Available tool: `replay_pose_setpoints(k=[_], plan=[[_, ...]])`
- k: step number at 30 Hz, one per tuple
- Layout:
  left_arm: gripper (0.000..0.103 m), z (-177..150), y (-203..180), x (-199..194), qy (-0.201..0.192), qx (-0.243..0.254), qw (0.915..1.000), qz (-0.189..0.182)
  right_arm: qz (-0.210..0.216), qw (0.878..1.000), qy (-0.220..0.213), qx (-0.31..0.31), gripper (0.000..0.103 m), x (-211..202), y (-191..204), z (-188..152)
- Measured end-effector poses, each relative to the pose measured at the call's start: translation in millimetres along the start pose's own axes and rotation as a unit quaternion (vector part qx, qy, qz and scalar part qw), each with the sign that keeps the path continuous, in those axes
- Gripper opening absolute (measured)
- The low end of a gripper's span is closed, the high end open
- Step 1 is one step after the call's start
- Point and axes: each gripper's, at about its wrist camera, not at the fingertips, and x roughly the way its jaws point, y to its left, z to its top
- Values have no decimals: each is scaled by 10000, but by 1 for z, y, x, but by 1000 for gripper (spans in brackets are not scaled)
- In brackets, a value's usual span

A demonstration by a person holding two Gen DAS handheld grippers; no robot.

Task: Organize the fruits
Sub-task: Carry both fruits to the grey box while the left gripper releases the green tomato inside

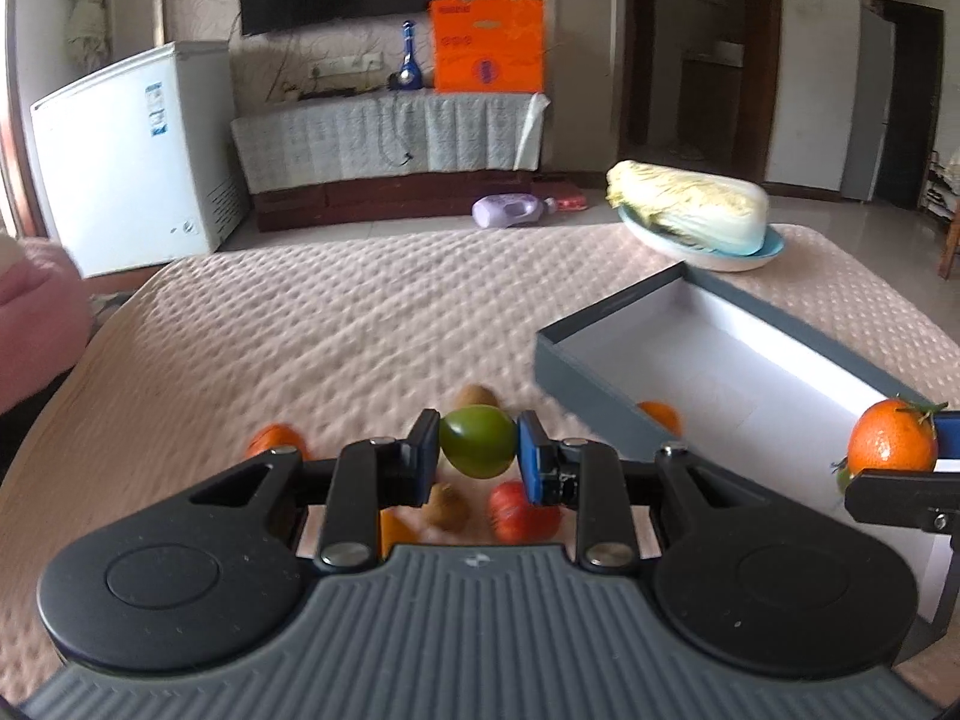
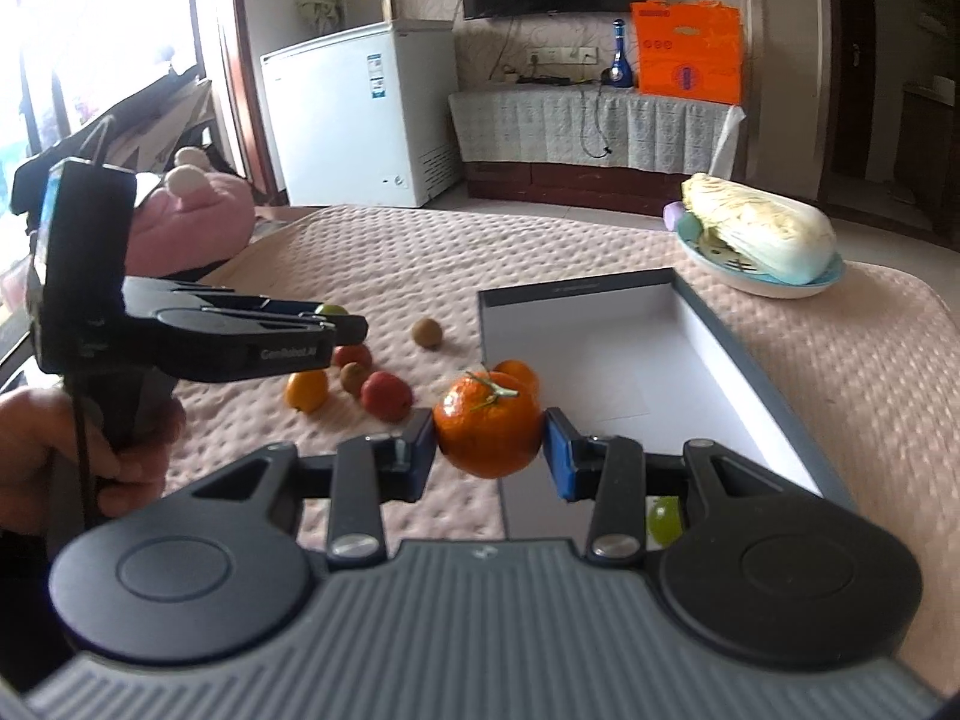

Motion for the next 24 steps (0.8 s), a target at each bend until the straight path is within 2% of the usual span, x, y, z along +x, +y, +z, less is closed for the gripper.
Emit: replay_pose_setpoints(k=[8,15,24], plan=[[32,17,-29,13,-119,68,9990,-422,-463,9984,70,330,41,-1,-32,-4],[32,33,-71,20,-178,215,9959,-864,-725,9958,206,512,41,0,-45,-11],[32,46,-130,50,31,402,9918,-1215,-942,9930,405,594,41,0,-59,-21]])
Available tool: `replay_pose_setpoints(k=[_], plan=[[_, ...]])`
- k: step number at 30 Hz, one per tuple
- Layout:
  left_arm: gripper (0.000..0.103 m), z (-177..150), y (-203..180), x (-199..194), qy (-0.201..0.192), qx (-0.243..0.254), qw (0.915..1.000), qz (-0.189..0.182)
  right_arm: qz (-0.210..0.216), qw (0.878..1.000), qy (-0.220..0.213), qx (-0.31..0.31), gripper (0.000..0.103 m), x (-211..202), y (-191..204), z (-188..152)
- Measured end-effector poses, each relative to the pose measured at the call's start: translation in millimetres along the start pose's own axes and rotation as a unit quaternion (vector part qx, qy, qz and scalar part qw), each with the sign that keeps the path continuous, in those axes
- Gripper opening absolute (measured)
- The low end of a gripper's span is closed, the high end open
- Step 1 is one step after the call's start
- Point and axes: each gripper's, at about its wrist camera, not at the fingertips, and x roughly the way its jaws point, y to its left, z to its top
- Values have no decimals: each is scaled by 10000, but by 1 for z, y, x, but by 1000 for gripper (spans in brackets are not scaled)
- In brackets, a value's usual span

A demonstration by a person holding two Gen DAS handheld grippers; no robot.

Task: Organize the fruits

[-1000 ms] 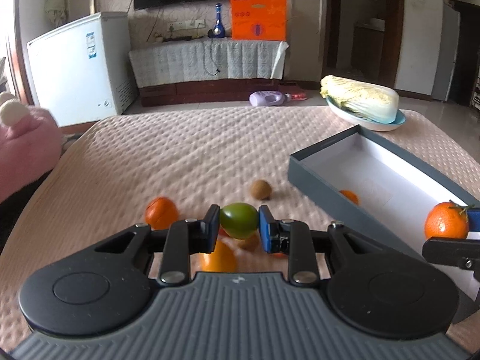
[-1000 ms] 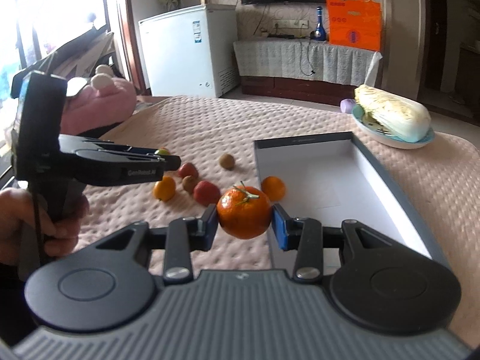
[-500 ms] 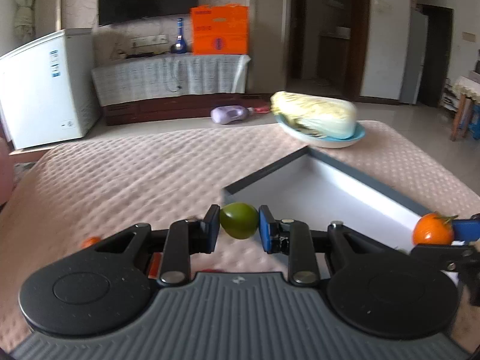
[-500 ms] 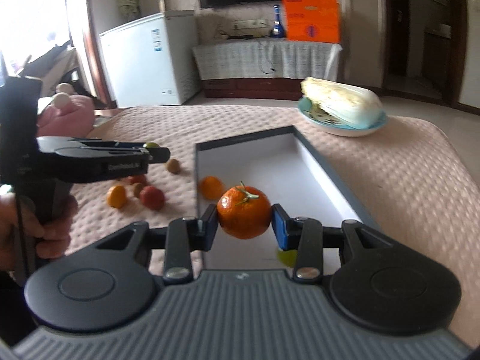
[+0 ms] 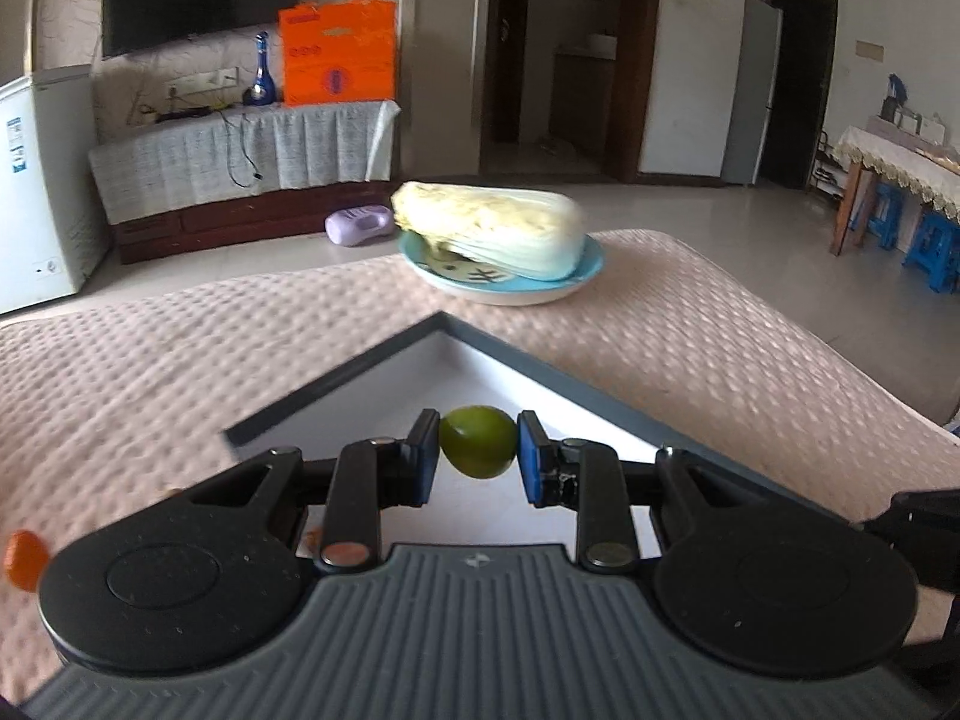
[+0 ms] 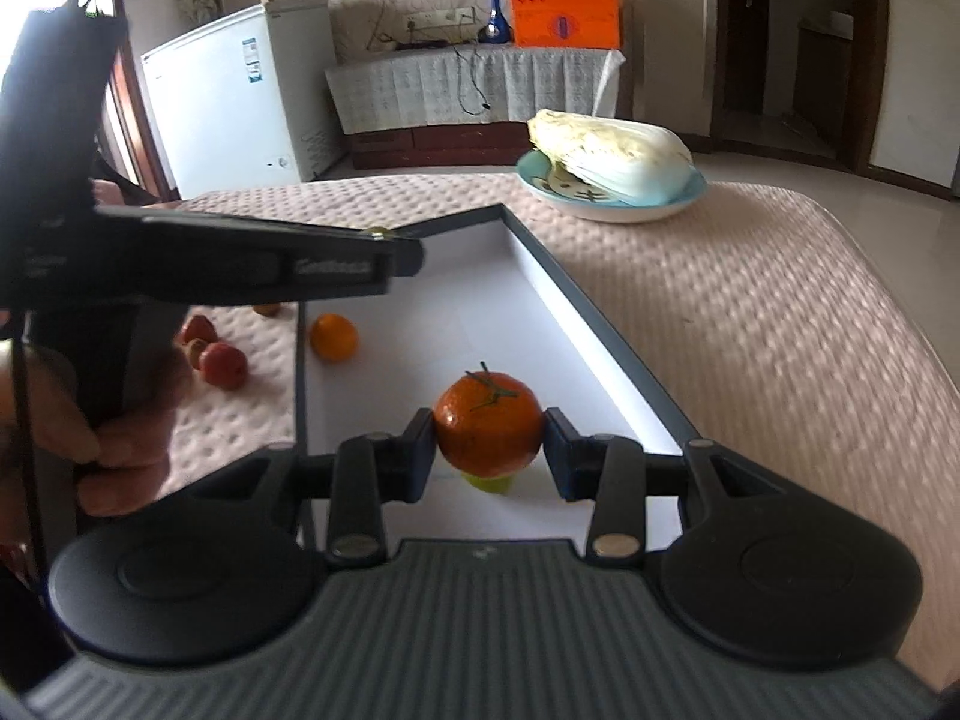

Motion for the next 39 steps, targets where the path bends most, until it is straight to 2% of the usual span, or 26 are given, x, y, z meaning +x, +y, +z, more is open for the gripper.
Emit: replay_pose_setpoints(k=[13,17,21,27,39], plan=[[35,3,-24,40,251,113,9996,-67,-94,9999,114,31,41,3,-8,-2],[52,4,-27,38,136,156,9997,-127,-101,9998,142,40,41,4,-8,-2],[59,5,-26,31,38,140,9997,-170,-129,9998,164,48,41,6,-9,-3],[59,7,-17,18,-67,6,9998,-200,-219,9994,187,201,41,13,-10,-1],[59,4,6,-48,-476,60,9988,-17,-320,9982,189,464,42,33,0,9]])
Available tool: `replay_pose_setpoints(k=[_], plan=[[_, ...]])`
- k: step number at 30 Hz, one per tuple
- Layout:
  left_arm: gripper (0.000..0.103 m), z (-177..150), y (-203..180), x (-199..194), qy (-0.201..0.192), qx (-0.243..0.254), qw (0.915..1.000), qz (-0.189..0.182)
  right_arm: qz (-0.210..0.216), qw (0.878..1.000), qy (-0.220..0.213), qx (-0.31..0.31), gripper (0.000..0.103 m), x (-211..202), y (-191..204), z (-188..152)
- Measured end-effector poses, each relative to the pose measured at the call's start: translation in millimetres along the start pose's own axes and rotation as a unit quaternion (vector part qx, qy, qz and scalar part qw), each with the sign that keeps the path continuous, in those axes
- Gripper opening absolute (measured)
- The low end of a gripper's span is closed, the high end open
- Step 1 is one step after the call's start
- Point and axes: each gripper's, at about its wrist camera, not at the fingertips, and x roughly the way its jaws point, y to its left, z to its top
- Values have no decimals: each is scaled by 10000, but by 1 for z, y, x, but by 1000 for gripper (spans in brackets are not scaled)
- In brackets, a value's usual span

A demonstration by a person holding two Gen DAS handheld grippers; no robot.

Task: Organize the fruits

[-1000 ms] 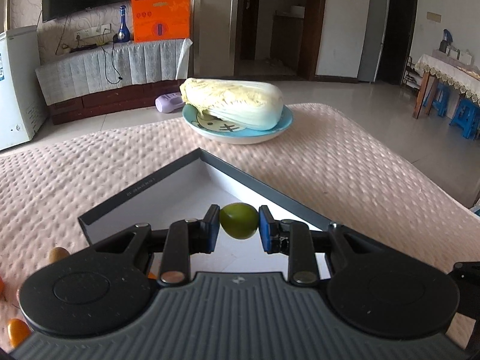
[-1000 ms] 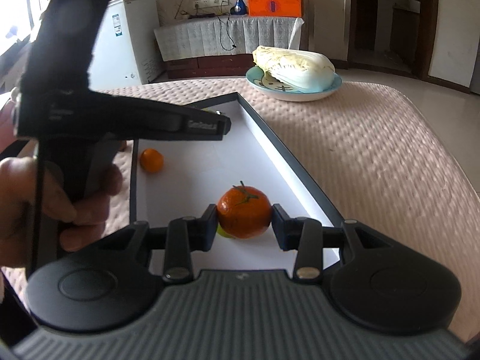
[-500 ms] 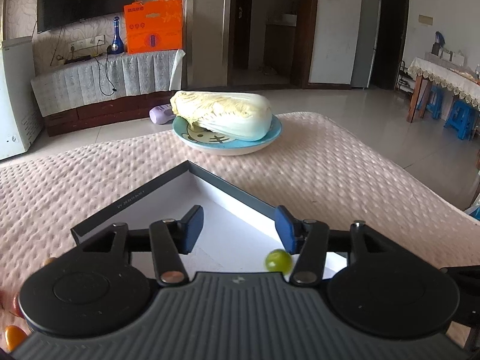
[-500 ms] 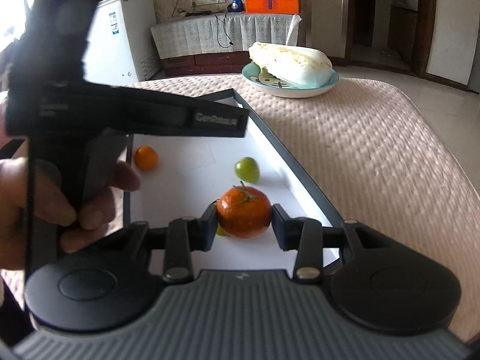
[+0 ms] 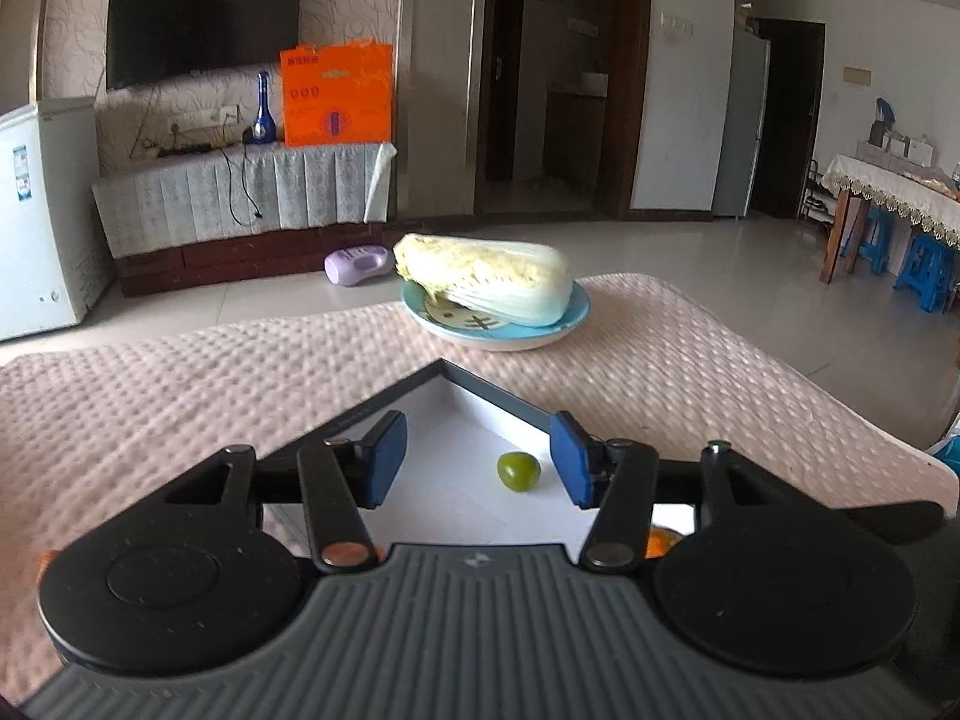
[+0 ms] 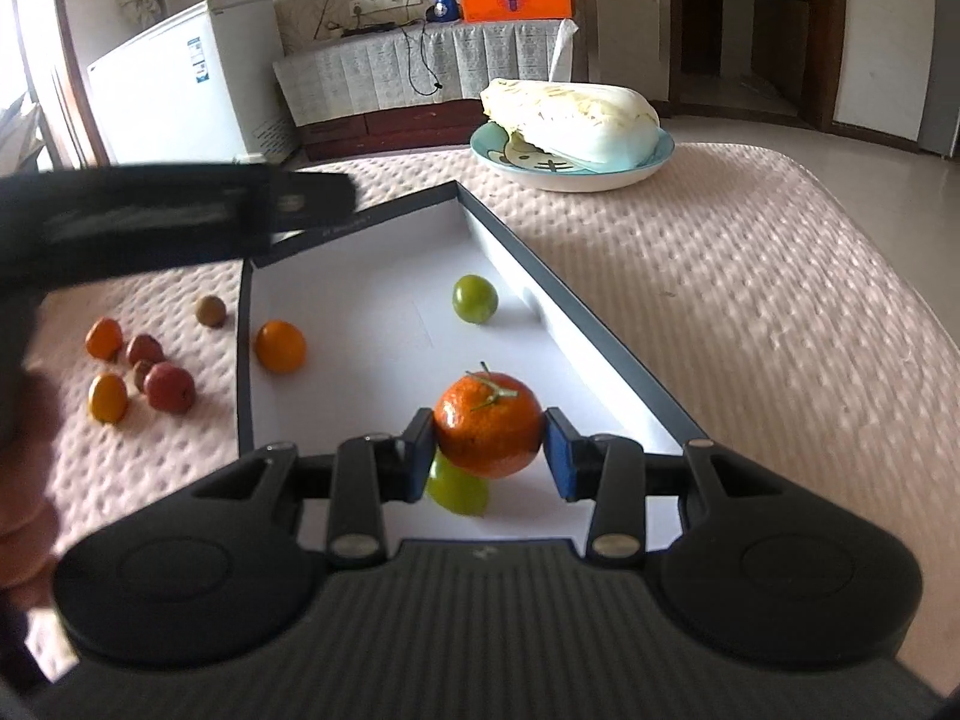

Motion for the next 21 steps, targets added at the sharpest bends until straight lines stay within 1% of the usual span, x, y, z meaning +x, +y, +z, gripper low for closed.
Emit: replay_pose_setpoints(k=[4,6,14,16,21], plan=[[60,-2,4,-23,-98,68,9999,12,-98,9999,9,99,42,6,2,2],[64,-4,5,-32,-111,118,9999,27,-146,9998,20,168,42,9,1,4],[65,-25,10,-71,-43,320,9994,104,-324,9988,182,319,41,22,-1,4],[65,-30,17,-83,-6,257,9996,131,-313,9988,202,323,41,23,0,3],[65,-45,44,-114,93,-163,9994,280,-328,9987,206,322,41,26,3,4]])
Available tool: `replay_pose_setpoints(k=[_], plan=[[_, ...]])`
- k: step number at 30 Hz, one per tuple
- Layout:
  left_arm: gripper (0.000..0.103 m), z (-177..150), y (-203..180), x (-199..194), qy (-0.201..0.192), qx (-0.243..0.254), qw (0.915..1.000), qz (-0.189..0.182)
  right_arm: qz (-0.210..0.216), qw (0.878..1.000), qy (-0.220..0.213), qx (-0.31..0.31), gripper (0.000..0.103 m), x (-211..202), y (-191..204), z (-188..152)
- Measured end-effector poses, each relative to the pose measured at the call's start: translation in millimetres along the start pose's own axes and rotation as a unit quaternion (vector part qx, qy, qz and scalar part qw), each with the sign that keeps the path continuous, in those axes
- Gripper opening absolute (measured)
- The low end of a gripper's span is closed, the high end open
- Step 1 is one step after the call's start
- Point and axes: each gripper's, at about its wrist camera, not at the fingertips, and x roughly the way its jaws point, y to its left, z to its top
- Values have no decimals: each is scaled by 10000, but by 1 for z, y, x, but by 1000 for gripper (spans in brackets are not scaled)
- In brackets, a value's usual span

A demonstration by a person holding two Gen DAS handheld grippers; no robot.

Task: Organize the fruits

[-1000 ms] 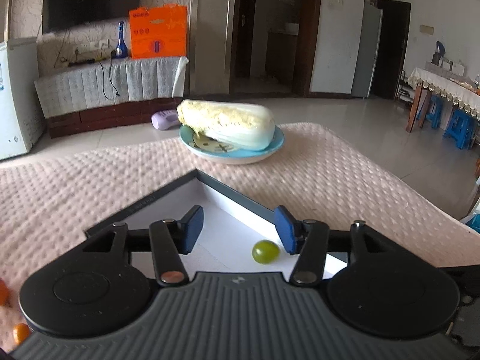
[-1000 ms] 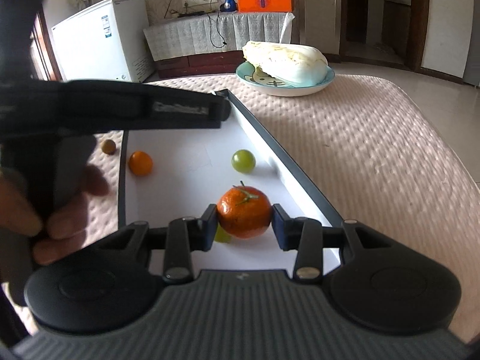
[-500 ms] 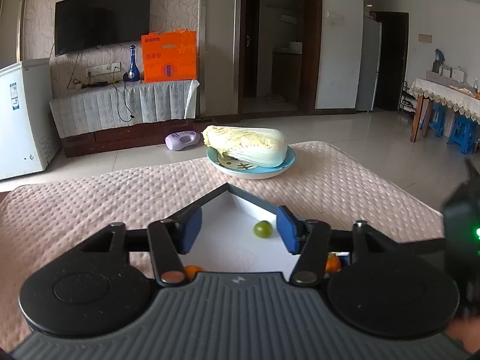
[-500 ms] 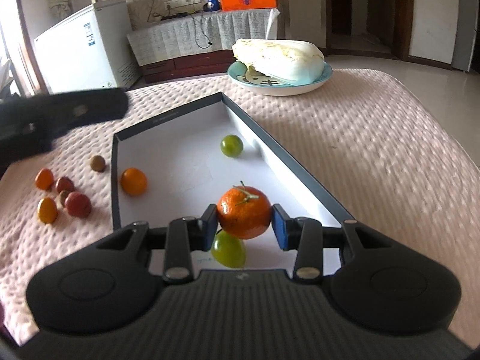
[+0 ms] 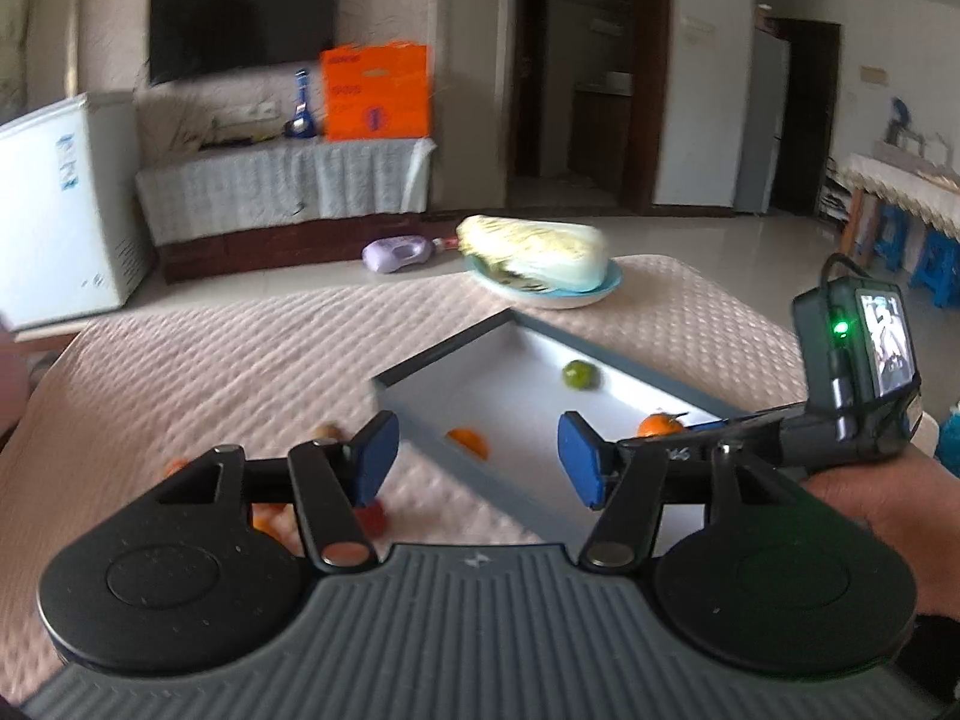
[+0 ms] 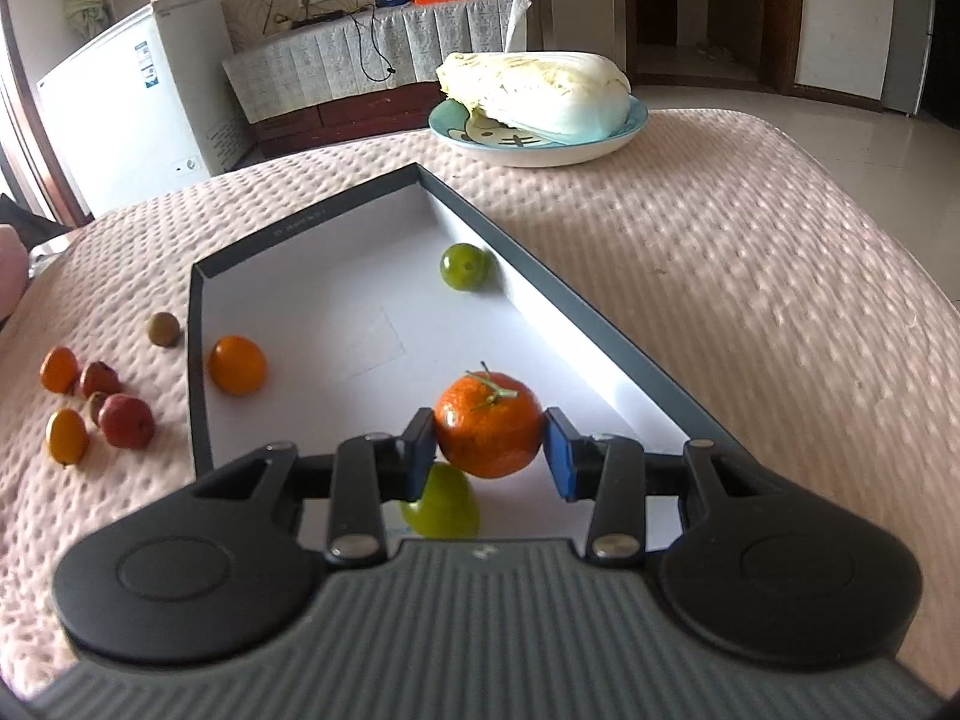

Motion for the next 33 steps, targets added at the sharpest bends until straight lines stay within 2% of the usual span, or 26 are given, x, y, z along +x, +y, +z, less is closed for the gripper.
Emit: replay_pose_setpoints(k=[12,17,24,27,33], plan=[[65,-22,49,-5,204,-231,9978,587,-173,9997,-5,167,43,0,-1,0],[66,-26,61,3,260,-271,9969,688,-195,9994,-229,156,48,-10,0,1],[68,-31,84,-2,163,-382,9963,747,41,9987,-462,210,48,-25,-2,3],[68,-33,97,-4,151,-421,9948,920,147,9984,-529,143,48,-29,4,3],[68,-42,116,-2,304,-409,9914,1203,676,9945,-788,-153,48,-41,29,4]])
